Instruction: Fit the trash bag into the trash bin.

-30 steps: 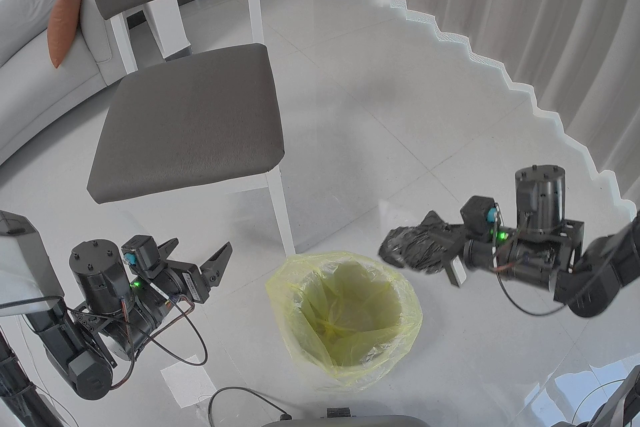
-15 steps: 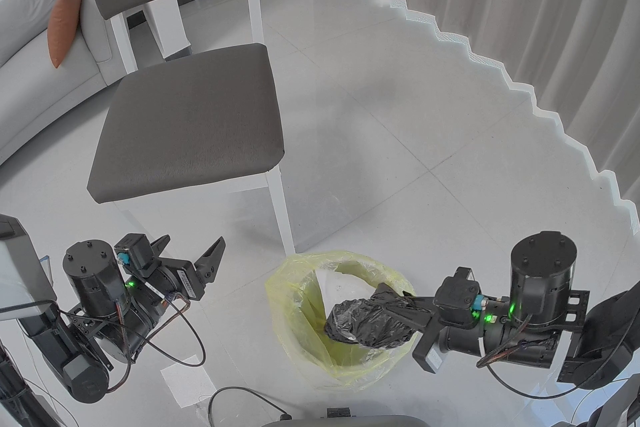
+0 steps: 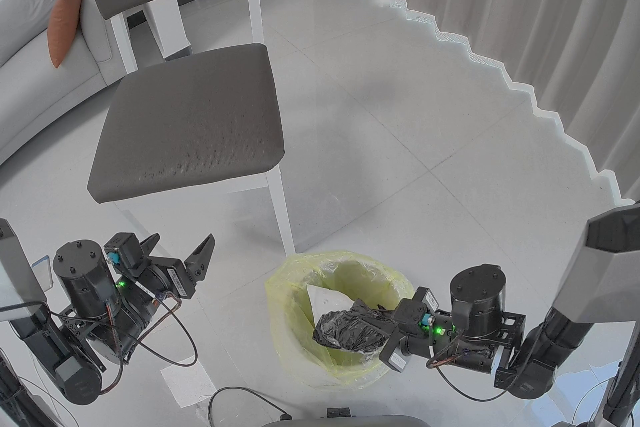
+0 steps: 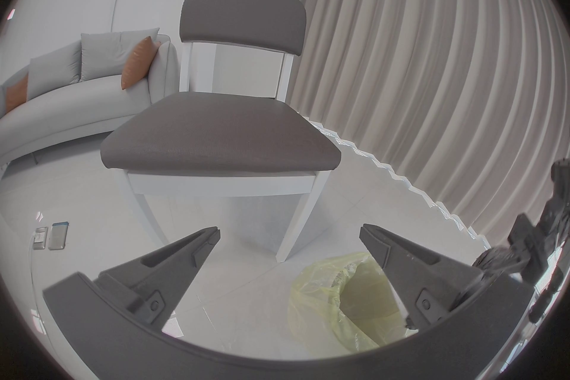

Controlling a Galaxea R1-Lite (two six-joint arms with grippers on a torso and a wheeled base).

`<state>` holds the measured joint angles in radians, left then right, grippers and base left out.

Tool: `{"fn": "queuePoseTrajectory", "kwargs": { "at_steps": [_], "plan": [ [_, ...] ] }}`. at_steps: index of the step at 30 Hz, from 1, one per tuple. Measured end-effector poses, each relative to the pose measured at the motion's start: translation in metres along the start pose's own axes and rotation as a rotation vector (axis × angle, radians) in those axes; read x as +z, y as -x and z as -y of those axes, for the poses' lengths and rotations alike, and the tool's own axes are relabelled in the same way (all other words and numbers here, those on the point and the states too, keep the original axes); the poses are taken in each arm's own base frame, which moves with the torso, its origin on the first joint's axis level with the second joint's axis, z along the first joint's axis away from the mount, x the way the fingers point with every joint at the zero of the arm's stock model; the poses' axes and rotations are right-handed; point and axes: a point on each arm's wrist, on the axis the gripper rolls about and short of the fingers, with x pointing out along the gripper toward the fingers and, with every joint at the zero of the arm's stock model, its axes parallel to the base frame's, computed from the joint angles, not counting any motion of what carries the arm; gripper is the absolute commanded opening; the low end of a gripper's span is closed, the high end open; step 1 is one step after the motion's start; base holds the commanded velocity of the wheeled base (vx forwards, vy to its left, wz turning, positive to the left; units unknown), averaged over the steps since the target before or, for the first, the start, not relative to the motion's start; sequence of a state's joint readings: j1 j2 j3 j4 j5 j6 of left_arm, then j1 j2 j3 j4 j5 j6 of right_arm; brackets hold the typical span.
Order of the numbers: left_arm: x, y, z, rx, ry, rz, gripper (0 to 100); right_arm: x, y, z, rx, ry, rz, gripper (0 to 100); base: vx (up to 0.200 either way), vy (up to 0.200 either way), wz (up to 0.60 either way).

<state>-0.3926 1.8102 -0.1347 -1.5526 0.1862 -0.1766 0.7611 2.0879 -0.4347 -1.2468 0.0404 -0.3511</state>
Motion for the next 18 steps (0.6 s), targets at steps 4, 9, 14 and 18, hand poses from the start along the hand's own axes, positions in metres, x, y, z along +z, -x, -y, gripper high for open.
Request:
{"fn": "queuePoseTrajectory", "kwargs": {
  "at_steps": [4,9,14,18],
  "plan": [
    [0.001,0.001,0.000,0.003,0.000,0.006,100,-0.015,-0.015,0.012,-0.008,-0.001,-0.027,0,0.000,0.000,0.00],
    [0.001,0.001,0.001,0.001,0.001,0.008,100,-0.020,-0.031,0.022,-0.022,0.010,-0.023,0,0.000,0.000,0.00],
    [0.001,0.002,0.000,0.002,0.001,0.006,100,-0.024,-0.044,0.025,-0.026,0.011,-0.027,0,0.000,0.000,0.00],
    [0.001,0.004,0.000,0.005,0.001,0.003,100,-0.035,-0.050,0.025,-0.016,0.007,-0.068,0,0.000,0.000,0.00]
  ]
}}
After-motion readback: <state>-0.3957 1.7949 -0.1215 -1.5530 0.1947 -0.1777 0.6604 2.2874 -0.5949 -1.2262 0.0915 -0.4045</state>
